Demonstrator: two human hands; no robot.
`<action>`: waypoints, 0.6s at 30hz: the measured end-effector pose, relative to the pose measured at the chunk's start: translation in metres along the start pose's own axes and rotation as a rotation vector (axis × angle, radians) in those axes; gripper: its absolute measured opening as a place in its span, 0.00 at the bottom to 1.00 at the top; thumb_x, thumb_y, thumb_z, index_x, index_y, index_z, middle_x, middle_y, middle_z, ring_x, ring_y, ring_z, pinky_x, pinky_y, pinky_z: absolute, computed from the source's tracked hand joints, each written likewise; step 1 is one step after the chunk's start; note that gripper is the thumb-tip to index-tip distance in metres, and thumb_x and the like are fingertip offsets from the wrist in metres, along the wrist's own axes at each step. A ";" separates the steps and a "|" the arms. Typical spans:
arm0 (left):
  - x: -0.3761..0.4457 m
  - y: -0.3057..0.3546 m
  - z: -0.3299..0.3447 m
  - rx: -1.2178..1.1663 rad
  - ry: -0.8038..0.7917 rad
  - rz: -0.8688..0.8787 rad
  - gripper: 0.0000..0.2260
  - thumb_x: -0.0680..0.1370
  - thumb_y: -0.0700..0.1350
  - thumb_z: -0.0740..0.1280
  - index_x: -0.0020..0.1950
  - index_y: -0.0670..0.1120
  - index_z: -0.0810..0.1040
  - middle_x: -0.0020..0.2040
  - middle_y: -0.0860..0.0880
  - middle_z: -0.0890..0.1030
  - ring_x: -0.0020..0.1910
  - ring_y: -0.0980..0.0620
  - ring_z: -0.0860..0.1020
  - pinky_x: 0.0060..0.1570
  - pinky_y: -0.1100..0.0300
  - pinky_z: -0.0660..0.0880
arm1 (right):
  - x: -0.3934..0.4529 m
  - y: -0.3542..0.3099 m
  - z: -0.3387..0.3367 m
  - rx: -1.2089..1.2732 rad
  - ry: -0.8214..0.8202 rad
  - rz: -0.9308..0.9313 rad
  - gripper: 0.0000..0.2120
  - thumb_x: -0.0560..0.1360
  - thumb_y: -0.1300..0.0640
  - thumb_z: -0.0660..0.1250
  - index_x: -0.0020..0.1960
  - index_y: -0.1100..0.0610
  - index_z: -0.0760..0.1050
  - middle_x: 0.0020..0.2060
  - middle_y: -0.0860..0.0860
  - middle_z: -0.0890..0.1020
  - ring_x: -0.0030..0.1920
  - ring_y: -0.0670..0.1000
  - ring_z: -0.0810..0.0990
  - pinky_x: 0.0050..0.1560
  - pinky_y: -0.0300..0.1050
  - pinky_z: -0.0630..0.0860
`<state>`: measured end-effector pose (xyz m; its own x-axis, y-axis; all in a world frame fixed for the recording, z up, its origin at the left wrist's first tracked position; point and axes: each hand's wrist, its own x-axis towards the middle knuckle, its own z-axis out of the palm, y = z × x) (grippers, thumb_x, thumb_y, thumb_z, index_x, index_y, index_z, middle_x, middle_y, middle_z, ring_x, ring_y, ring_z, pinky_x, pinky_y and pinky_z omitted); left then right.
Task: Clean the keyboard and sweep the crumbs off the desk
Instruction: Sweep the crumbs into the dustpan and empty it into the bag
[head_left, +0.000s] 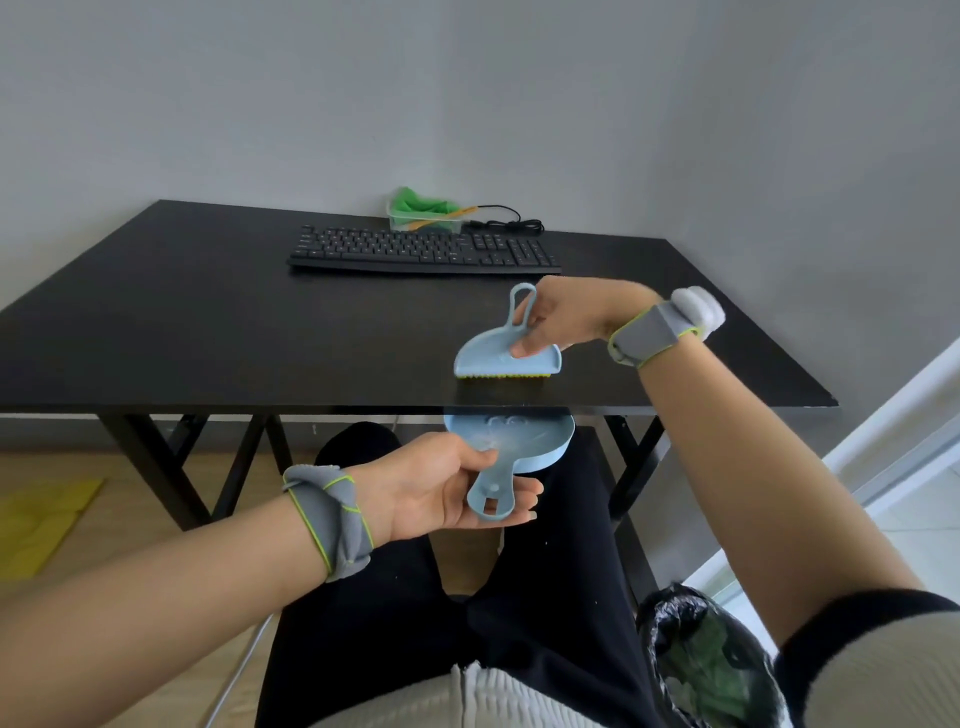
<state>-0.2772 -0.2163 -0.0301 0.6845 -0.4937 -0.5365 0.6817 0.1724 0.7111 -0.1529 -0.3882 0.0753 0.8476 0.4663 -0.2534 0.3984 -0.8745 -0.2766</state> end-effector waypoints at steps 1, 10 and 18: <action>0.000 0.000 0.000 0.000 -0.001 -0.003 0.14 0.85 0.40 0.55 0.69 0.36 0.68 0.57 0.33 0.81 0.48 0.40 0.84 0.57 0.44 0.79 | -0.008 -0.004 -0.008 -0.011 -0.052 -0.019 0.05 0.76 0.53 0.72 0.48 0.53 0.81 0.38 0.32 0.78 0.41 0.39 0.78 0.48 0.35 0.74; -0.003 0.001 0.003 -0.013 0.006 -0.010 0.14 0.85 0.39 0.54 0.67 0.34 0.69 0.56 0.33 0.82 0.46 0.41 0.84 0.55 0.44 0.80 | 0.018 0.016 0.010 -0.003 0.205 0.037 0.13 0.73 0.55 0.73 0.51 0.63 0.83 0.35 0.47 0.81 0.38 0.52 0.80 0.41 0.41 0.76; -0.004 0.002 0.001 -0.041 0.015 -0.008 0.14 0.84 0.39 0.55 0.67 0.34 0.69 0.56 0.33 0.81 0.47 0.40 0.84 0.55 0.43 0.80 | -0.001 0.009 -0.010 0.189 0.075 -0.093 0.13 0.72 0.58 0.76 0.56 0.57 0.84 0.49 0.53 0.87 0.53 0.54 0.84 0.62 0.51 0.78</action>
<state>-0.2790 -0.2150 -0.0259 0.6826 -0.4826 -0.5488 0.6969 0.2038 0.6876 -0.1465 -0.3977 0.0826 0.8367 0.5266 -0.1507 0.4096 -0.7842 -0.4661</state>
